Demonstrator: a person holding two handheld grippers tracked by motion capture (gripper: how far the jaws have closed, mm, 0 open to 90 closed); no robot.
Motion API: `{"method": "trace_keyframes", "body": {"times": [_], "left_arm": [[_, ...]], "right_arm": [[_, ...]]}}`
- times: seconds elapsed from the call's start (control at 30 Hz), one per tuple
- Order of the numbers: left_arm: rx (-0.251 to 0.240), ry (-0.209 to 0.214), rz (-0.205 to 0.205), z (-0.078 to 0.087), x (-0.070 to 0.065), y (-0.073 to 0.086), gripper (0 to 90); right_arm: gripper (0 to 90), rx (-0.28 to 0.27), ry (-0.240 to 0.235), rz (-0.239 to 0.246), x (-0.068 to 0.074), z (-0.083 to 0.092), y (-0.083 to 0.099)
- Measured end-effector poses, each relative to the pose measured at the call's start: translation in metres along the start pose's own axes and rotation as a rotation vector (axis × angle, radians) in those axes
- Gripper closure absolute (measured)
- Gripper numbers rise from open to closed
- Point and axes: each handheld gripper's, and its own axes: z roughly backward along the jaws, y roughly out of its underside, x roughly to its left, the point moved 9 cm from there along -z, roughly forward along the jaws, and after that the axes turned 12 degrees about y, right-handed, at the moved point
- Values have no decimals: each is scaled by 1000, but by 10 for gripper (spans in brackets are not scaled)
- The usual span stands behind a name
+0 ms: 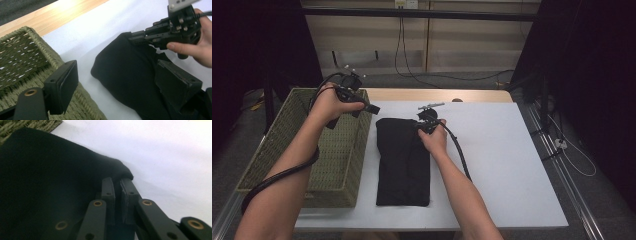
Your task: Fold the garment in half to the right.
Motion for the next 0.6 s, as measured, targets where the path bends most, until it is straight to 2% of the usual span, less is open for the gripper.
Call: {"method": "trace_keyframes", "body": {"times": [0.03, 0.1, 0.13, 0.2, 0.23, 0.37, 0.6], "left_arm": [[0, 2, 1, -1, -1, 0, 192], [-2, 0, -7, -1, -4, 0, 192], [-2, 8, -8, -2, -6, 0, 192], [-5, 6, -7, -2, -7, -1, 192], [-6, 6, -9, -3, -8, -1, 192], [-4, 22, -19, -9, -17, -2, 192], [2, 52, -41, -23, -32, -4, 190]], "right_arm": [[837, -8, 10, 10, -1, 2, -1], [841, -16, 17, -8, -7, 8, -2], [842, -34, 29, -34, -20, 14, -5], [843, -50, 55, -48, -32, 21, -7], [843, -50, 55, -48, -32, 21, -7], [843, -82, 105, -85, -61, 37, -9], [843, -85, 159, -138, -104, 56, 7]]}}
